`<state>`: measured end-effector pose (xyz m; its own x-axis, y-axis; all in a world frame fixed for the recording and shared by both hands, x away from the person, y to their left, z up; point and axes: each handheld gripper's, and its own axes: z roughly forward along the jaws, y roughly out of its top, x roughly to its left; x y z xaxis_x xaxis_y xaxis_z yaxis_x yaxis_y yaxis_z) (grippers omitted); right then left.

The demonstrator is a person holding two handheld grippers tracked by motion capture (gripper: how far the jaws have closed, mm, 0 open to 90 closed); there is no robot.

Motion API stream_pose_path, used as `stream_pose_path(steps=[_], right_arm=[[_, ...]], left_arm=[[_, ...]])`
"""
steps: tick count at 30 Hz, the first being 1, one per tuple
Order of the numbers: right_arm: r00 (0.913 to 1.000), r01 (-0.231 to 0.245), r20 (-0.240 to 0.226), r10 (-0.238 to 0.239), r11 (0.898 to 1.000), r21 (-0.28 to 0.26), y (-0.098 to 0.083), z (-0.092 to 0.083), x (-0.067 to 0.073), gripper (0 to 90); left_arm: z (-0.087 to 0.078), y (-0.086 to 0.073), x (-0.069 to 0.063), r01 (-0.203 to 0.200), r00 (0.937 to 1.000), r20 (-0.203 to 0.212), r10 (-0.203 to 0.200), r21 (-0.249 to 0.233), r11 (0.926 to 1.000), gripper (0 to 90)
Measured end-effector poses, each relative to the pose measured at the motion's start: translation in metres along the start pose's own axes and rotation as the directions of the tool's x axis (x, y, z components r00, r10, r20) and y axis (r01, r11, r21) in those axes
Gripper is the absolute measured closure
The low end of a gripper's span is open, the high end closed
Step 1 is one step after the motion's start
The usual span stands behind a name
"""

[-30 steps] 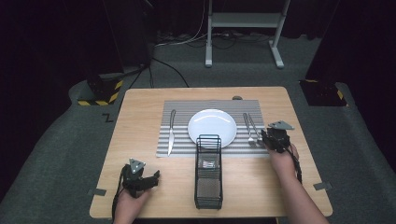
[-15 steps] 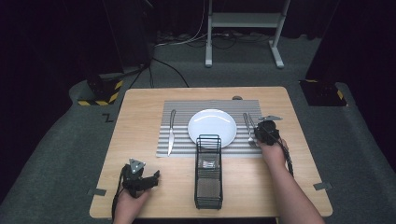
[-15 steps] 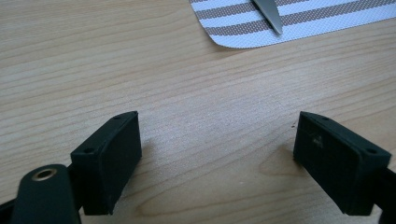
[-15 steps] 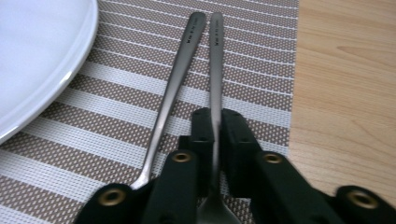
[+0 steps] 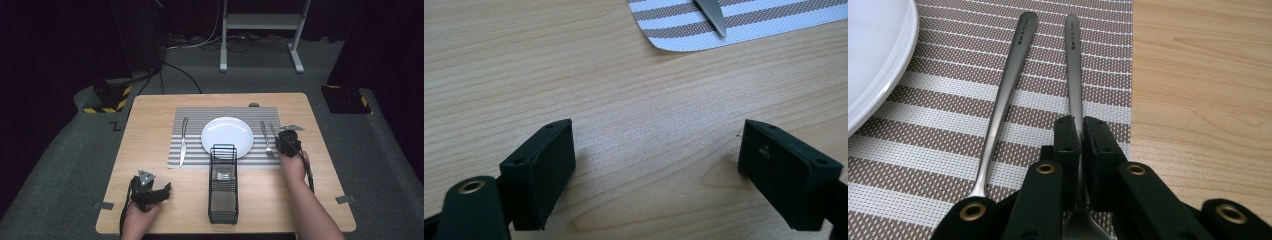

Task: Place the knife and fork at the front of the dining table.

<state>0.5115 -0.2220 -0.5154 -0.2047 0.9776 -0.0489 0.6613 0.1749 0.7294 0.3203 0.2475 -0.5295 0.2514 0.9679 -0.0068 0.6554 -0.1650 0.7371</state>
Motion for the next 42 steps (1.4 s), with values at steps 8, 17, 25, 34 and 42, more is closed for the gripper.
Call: stream_pose_path(steps=[8,17,25,34,42], right_arm=[[0.9996,0.012,-0.026,-0.014,0.997,-0.073,-0.001,-0.027,-0.009,82.1],[0.9997,0.019,0.018,-0.018,0.999,-0.041,-0.035,-0.048,-0.035,88.6],[0.9979,0.064,0.008,-0.064,0.996,-0.056,-0.047,-0.052,-0.017,83.9],[0.9990,0.008,-0.043,-0.010,0.998,-0.058,-0.083,-0.081,-0.023,59.2],[0.9923,0.054,-0.110,-0.058,0.998,-0.037,-0.124,-0.119,-0.022,27.5]], left_arm=[[0.000,0.000,0.000,-0.001,1.0000,0.000,0.001,0.000,1.0000,15.3],[0.000,0.000,0.000,-0.002,1.0000,0.001,0.002,0.003,1.0000,15.3],[0.000,0.000,0.000,0.000,1.0000,0.001,0.000,0.000,1.0000,15.3],[0.000,0.000,0.000,0.000,1.0000,0.001,0.000,0.000,1.0000,15.3],[0.000,0.000,0.000,-0.003,1.0000,0.002,0.003,0.002,1.0000,15.4]])
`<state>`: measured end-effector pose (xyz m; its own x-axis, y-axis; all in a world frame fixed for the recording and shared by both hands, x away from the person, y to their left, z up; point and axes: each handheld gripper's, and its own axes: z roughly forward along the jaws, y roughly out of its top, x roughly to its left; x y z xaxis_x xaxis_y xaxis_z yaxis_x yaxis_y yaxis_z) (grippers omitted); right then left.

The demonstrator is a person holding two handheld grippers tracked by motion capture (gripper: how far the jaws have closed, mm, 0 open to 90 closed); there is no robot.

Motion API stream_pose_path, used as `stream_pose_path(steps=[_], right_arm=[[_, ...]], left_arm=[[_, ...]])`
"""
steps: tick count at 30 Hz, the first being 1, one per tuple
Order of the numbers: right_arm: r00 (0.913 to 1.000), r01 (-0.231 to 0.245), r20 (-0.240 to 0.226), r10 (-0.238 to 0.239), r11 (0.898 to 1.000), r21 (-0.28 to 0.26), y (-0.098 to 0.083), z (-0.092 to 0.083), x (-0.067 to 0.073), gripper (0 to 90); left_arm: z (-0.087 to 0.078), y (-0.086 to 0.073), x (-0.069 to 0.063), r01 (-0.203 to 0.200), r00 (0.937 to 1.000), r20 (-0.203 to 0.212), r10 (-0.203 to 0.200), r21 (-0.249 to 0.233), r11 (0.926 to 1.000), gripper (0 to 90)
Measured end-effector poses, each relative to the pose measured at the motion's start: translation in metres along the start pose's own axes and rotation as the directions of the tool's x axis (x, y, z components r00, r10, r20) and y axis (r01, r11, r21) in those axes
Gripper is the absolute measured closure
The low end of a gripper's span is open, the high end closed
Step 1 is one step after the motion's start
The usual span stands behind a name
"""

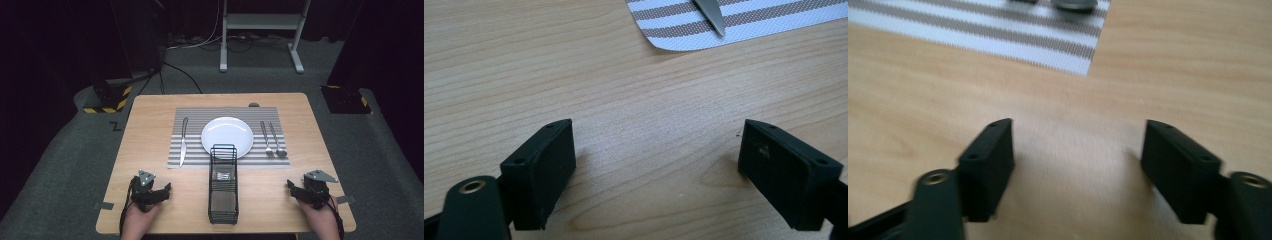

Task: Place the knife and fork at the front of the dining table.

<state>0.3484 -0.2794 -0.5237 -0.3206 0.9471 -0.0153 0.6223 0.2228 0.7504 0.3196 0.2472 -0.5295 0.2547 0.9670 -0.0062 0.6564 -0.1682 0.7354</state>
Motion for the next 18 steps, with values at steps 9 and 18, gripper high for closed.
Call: stream_pose_path(steps=[9,18], right_arm=[[0.9999,-0.012,0.013,0.011,1.000,0.026,-0.0069,-0.0066,-0.0016,15.0],[0.9997,-0.018,0.018,0.017,0.999,0.026,-0.0069,-0.0065,-0.0009,14.5]], left_arm=[[0.0000,0.0000,-0.0001,0.001,1.0000,0.000,-0.001,0.000,1.0000,15.4],[0.0000,0.0001,0.0001,-0.001,1.0000,0.000,0.001,0.000,1.0000,15.3]])
